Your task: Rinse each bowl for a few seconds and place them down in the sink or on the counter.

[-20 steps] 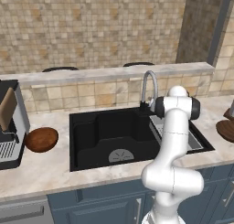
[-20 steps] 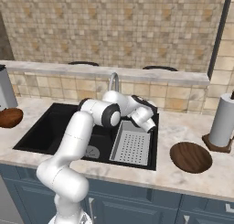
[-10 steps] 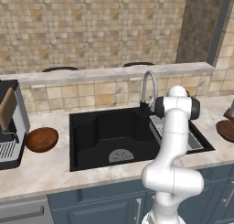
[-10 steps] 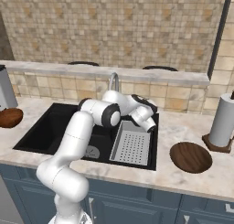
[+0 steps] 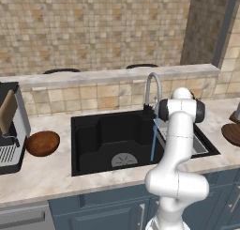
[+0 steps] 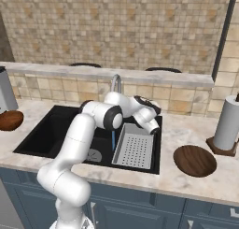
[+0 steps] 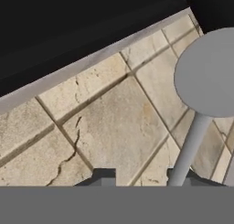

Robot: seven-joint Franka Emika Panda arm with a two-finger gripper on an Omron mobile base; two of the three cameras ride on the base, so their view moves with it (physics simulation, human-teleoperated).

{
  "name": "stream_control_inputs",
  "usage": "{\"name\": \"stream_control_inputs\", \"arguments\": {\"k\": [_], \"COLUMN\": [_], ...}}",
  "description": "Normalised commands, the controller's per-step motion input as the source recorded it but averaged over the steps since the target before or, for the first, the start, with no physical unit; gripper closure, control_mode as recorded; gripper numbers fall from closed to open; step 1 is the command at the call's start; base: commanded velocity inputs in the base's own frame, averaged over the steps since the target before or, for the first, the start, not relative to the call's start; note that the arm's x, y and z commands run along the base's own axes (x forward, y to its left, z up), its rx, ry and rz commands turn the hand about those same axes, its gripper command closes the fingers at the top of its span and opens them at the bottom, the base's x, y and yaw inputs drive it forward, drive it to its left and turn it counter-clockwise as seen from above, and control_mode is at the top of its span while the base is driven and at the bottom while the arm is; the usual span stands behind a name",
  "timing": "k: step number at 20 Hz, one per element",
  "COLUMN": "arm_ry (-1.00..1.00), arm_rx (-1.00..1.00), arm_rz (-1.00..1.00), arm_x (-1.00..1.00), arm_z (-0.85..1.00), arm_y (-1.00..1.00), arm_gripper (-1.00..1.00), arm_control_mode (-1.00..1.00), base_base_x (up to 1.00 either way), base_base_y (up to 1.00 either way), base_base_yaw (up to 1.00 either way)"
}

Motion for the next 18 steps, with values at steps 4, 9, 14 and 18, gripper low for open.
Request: {"name": "stream_control_inputs", "arguments": {"k": [4, 9, 14, 18], "arm_ry": [0.02, -0.01, 0.00, 0.00], "arm_rx": [0.01, 0.05, -0.08, -0.17], "arm_rz": [0.00, 0.04, 0.07, 0.10], "arm_x": [0.00, -0.41, -0.43, -0.31], "arm_z": [-0.04, 0.36, 0.22, 0.29], "arm_y": [-0.04, -0.24, -0.26, -0.33], "arm_gripper": [1.00, 1.00, 1.00, 1.00], "arm_control_mode": [-1.00, -1.00, -1.00, -1.00], "base_base_x": [0.00, 0.00, 0.00, 0.00], "base_base_y": [0.00, 0.00, 0.00, 0.00], "base_base_yaw": [0.00, 0.00, 0.00, 0.00]}}
